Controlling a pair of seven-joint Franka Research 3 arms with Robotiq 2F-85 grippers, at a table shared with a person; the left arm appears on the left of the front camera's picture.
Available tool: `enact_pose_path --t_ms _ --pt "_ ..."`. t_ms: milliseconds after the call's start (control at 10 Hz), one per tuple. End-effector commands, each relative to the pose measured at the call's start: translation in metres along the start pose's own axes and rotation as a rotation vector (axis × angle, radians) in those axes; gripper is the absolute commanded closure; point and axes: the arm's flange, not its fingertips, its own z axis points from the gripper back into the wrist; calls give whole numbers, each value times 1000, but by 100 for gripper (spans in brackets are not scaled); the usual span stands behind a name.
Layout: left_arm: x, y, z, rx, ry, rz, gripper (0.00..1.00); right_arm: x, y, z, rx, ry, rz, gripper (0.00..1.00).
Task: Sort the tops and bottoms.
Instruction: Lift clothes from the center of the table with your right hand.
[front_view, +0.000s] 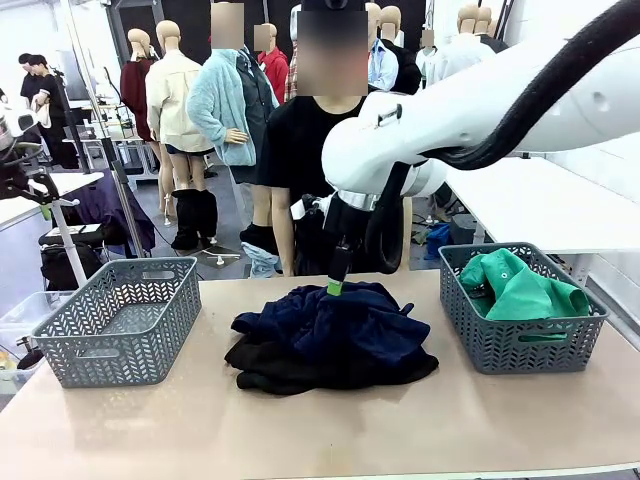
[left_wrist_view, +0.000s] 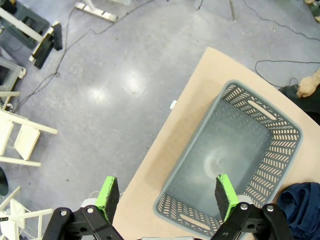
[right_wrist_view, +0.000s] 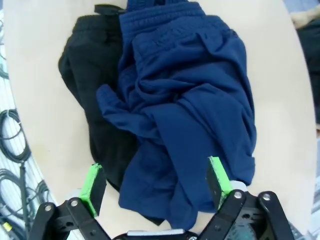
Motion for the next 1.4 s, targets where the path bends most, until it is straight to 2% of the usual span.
enact_pose_path --t_ms 0,500,1000,1100,1300 --pt "-2 1 2 22 -3 14 0 11 -19 -7 9 28 29 0" --pt "-2 1 2 22 -3 14 0 20 -33 -49 112 111 32 0" --pt "-2 1 2 22 -3 14 0 19 -23 -62 80 123 4 0" --pt "-2 1 2 22 -3 14 0 19 -25 -61 72 119 7 16" --pt "-2 1 2 22 -3 14 0 18 -24 -62 42 127 -24 55"
